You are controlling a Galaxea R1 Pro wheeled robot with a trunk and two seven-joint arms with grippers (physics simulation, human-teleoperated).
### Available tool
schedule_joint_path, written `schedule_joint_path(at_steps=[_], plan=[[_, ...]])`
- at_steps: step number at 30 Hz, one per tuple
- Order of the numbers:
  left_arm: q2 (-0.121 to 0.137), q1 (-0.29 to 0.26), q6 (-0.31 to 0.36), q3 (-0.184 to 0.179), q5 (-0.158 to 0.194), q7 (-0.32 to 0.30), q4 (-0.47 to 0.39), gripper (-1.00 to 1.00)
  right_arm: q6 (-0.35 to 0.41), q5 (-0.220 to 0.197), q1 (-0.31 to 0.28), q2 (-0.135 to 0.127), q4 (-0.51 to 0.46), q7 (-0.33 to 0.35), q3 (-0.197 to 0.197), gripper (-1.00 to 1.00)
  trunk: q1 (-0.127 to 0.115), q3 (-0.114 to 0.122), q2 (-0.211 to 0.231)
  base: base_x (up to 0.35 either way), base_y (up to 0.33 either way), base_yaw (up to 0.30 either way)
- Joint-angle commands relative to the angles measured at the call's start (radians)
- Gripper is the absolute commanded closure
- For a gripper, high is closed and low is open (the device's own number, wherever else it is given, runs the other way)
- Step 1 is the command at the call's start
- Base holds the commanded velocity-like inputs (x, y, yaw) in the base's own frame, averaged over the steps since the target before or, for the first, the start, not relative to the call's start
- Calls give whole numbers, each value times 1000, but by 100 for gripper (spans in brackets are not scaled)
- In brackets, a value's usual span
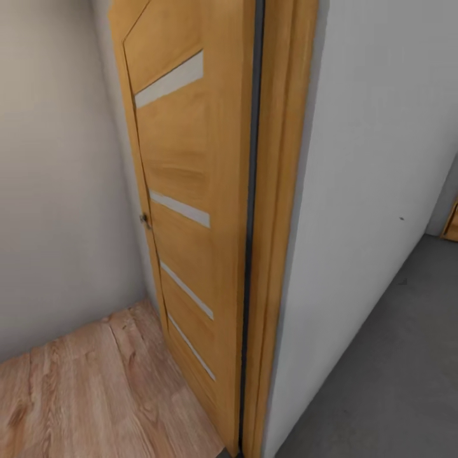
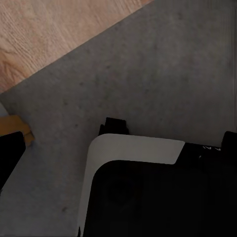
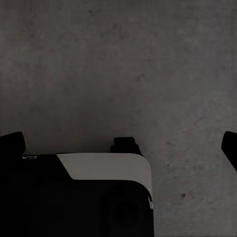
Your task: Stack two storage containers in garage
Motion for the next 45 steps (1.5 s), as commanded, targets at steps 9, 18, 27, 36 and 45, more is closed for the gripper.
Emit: schedule_joint_path(at_steps=[9,18,27,36,45], plan=[[2,0,1,-2,10,-3,0,-100,-6,-4,-1,2,3,-1,8,-100,1,-1,-1,114,0,183],[0,0,1,-3,11,-3,0,-100,-6,-1,-1,2,3,-1,8,-100,1,-1,-1,3,0,268],[0,0,0,-2,11,-3,0,-100,-5,3,-1,4,2,2,8,-100,1,-1,-1,0,0,270],[1,0,1,-2,13,-3,0,-100,8,0,-1,10,4,15,9,-100,1,-1,-1,0,0,270],[0,0,1,-2,14,-3,0,-100,8,0,14,3,4,35,9,-100,1,-1,-1,0,0,270]])
